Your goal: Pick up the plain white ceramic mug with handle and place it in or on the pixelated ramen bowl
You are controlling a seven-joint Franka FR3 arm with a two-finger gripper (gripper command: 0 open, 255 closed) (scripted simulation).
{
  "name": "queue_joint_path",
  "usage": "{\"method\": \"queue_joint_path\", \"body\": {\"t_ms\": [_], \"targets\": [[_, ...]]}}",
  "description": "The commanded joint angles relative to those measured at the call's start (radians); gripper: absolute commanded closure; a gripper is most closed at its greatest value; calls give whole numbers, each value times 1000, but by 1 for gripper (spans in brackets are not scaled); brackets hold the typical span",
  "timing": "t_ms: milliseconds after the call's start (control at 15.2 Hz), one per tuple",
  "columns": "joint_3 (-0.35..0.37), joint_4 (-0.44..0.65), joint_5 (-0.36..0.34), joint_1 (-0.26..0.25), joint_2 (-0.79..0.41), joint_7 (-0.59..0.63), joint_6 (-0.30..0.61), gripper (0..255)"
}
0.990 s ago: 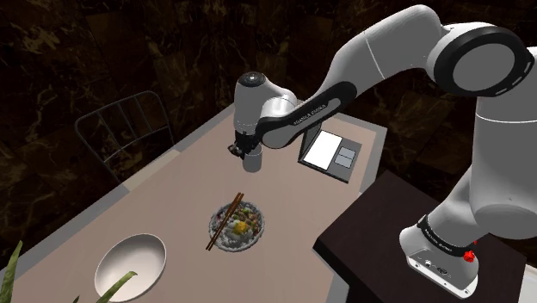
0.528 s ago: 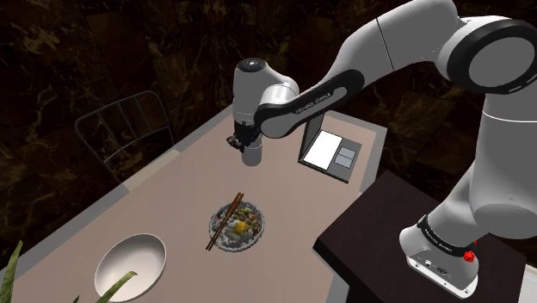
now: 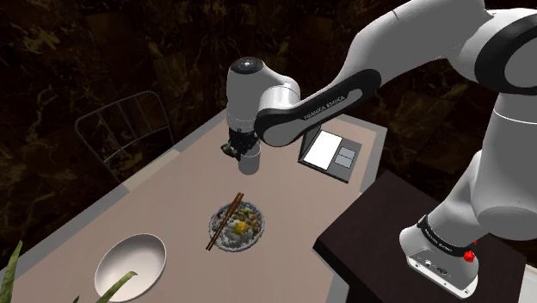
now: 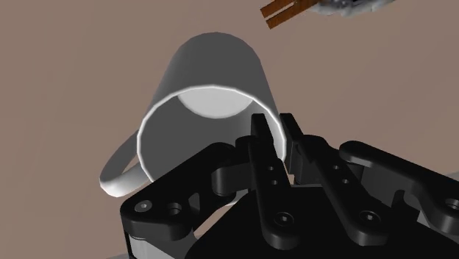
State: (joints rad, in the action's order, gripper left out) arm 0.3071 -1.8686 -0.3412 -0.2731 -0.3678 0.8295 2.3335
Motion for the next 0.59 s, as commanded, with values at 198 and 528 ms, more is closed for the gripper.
{"method": "queue_joint_path", "body": {"t_ms": [198, 528], "targets": [[31, -25, -7, -71, 39, 105, -33, 255], [65, -18, -16, -146, 56, 210, -78, 255]]}}
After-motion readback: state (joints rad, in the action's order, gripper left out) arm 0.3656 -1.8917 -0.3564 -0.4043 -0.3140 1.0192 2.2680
